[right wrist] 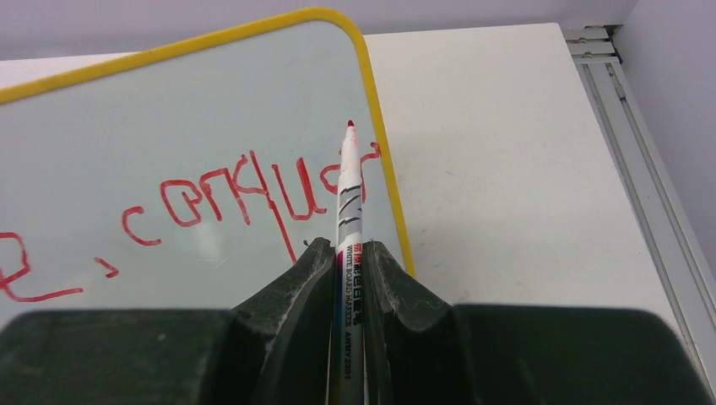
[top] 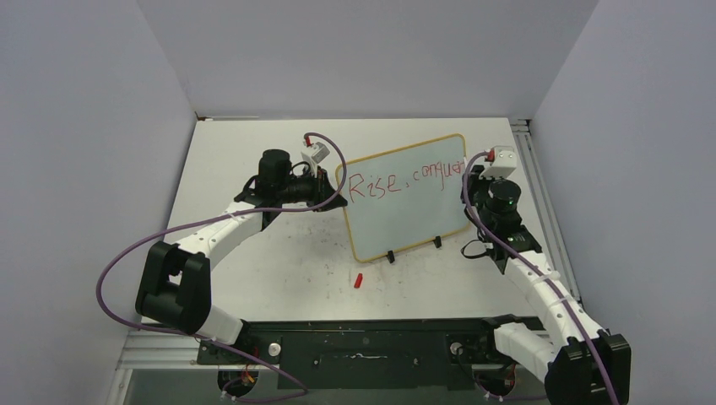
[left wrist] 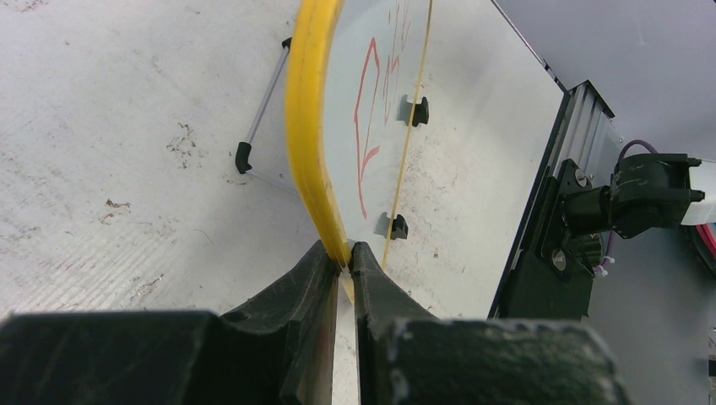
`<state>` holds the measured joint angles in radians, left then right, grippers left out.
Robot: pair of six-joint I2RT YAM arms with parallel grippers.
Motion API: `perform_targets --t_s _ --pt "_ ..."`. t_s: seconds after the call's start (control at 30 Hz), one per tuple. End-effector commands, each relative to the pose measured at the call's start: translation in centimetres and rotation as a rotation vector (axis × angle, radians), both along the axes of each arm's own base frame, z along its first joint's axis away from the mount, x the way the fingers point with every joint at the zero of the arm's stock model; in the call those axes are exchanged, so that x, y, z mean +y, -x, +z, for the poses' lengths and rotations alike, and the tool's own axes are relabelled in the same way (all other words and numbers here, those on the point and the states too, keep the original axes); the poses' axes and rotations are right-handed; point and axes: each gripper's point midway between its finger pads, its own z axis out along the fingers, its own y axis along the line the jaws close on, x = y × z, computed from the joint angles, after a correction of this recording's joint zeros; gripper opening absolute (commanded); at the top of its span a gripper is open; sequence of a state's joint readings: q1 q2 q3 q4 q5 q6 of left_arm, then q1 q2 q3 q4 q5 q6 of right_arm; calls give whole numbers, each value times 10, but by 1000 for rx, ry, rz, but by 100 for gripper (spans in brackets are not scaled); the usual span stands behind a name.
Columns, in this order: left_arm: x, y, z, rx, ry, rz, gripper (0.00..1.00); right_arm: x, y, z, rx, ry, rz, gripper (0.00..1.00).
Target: Write a sentence on the whiteboard
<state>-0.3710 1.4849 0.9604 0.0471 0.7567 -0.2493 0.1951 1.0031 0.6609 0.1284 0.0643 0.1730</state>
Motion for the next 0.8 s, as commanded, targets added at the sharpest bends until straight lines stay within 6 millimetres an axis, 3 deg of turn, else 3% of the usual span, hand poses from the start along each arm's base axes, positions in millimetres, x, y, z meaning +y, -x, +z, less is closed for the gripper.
perform_targets --t_s 0.0,0.17,0.33,0.53,0.77 --pt "-2 -9 27 -96 21 -16 0 16 9 42 -90 -74 73 5" --pt "-2 -9 25 -89 18 -17 0 46 31 45 -83 -112 185 5" --pt "-2 -9 27 -89 18 -11 0 92 63 37 -66 -169 359 5" --pt "-2 -9 28 -88 21 -14 0 139 102 5 -11 -218 520 5" --pt "-2 -7 28 -90 22 -13 0 178 122 -33 64 -188 580 5"
